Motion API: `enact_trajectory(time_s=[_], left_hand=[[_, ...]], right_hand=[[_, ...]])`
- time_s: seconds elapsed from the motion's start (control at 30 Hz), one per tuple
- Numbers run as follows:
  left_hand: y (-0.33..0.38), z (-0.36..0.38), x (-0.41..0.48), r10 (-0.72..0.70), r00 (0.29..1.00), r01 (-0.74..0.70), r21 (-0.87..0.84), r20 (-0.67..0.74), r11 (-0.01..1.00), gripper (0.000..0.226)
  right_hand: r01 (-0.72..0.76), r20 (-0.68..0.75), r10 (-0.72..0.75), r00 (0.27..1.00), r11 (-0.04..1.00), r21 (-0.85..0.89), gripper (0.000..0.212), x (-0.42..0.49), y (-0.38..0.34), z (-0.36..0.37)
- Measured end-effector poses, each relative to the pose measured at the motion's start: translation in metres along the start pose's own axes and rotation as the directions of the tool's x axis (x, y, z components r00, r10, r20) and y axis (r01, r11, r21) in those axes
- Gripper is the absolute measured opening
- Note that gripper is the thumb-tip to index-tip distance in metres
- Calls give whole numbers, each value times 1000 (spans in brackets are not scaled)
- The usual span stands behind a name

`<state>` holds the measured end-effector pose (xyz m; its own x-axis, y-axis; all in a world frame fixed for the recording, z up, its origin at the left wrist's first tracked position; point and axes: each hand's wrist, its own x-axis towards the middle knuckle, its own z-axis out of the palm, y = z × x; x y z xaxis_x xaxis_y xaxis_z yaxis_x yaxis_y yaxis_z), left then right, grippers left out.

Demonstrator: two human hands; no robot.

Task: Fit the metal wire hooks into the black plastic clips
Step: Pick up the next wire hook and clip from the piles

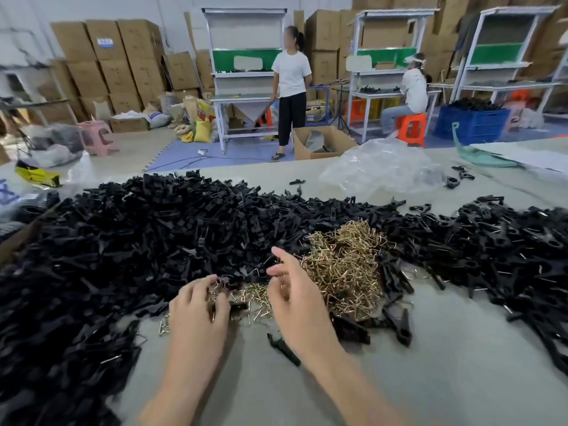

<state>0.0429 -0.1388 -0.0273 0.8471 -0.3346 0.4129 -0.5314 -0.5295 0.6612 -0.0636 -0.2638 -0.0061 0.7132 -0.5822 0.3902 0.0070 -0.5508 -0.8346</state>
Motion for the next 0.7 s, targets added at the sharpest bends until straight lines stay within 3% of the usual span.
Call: enact_trajectory(time_s=[0.17,0.27,0.37,0.5,0.7], left_hand=[[-11,4,14,-55,998,51,321,5,946,47],[-17,2,21,-110,994,109,352,-15,929,47],[-20,-3,23,-81,997,76,414,-7,907,37],[-25,-12,26,-24,999,39,377,-45,926,19],[-28,-18,29,-40,998,50,272,-42,961,21]], right_hand=[[-52,111,55,992,998,-29,37,3,13,13],[-110,105,106,989,993,38,32,4,18,9],[-124,109,117,987,990,68,31,4,18,8],[-127,120,118,986,989,72,31,4,18,9],[-124,127,114,985,990,67,32,5,20,9]])
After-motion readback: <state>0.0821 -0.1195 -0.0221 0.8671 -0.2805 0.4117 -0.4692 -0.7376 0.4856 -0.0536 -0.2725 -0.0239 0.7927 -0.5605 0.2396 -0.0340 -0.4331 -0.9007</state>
